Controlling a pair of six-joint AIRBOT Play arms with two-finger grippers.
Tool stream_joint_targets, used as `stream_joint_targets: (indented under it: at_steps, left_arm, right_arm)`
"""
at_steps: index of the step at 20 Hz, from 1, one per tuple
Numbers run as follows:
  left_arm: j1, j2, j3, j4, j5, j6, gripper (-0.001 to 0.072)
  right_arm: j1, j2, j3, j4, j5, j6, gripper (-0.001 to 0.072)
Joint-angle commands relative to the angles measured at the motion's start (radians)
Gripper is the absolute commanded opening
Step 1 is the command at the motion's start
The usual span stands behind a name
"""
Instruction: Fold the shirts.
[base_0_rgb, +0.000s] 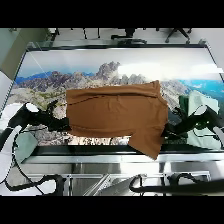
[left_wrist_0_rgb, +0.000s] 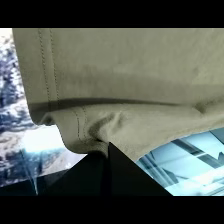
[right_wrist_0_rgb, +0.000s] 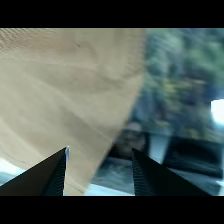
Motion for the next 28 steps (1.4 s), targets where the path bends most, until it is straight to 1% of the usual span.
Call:
stream_joint_targets:
  at_steps: [1,4,5,6,8,9,12,13,15,17,19,21,23,25,26,28]
  left_arm:
    - [0.000,-0.002,0.001,-0.003,-0.010,-0.001,0.0016]
    - [0.000,-0.002,0.001,-0.003,-0.013,-0.001,0.0016]
    - [0.000,-0.002,0.001,-0.003,-0.014,-0.001,0.0016]
    - [0.000,-0.002,0.001,-0.002,-0.019,-0.001,0.0016]
    - [0.000,-0.001,0.002,0.008,-0.047,-0.001,0.0016]
    - [0.000,0.000,0.002,0.034,-0.067,-0.004,0.0015]
    - [0.000,0.013,0.001,0.186,-0.139,-0.064,0.0015]
    - [0.000,0.023,0.001,0.227,-0.153,-0.084,0.0015]
    - [0.000,0.054,0.001,0.254,-0.174,-0.092,0.0015]
    - [-0.006,0.075,0.001,0.253,-0.203,-0.092,0.0015]
    - [-0.023,0.079,0.001,0.253,-0.229,-0.092,0.0015]
    - [-0.053,0.078,0.016,0.237,-0.229,-0.091,0.0015]
    - [-0.072,0.070,0.096,0.174,-0.198,-0.090,0.0015]
    - [-0.084,0.029,0.230,0.149,-0.183,-0.090,0.0015]
    - [-0.083,-0.003,0.298,0.148,-0.185,-0.091,0.0015]
    - [-0.083,-0.093,0.440,0.148,-0.188,-0.097,0.0015]
  right_arm:
    - [0.001,-0.068,-0.020,0.130,-0.013,-0.096,0.0438]
    - [0.001,-0.110,-0.020,0.180,-0.013,-0.154,0.0431]
    - [0.001,-0.113,-0.019,0.193,-0.012,-0.174,0.0311]
    - [0.001,-0.113,-0.018,0.204,-0.008,-0.195,0.0015]
    - [-0.001,-0.098,-0.008,0.198,0.026,-0.208,0.0018]
    - [-0.002,-0.080,-0.001,0.165,0.033,-0.200,0.0018]
    - [-0.047,0.027,0.006,-0.016,0.032,-0.087,0.0017]
    - [-0.071,0.067,0.006,-0.043,0.032,-0.069,0.0017]
    - [-0.119,0.140,0.006,-0.041,0.032,-0.065,0.0017]
    - [-0.120,0.176,0.002,-0.035,0.050,-0.066,0.0017]
    - [-0.101,0.185,-0.003,0.003,0.056,-0.080,0.0017]
    - [-0.085,0.183,0.024,0.129,0.011,-0.168,0.0017]
    - [-0.073,0.149,0.107,0.274,-0.080,-0.249,0.0017]
    - [-0.027,0.067,0.216,0.358,-0.158,-0.301,0.0018]
    - [0.010,0.011,0.275,0.370,-0.190,-0.319,0.0018]
    - [0.064,-0.112,0.402,0.366,-0.260,-0.319,0.0018]
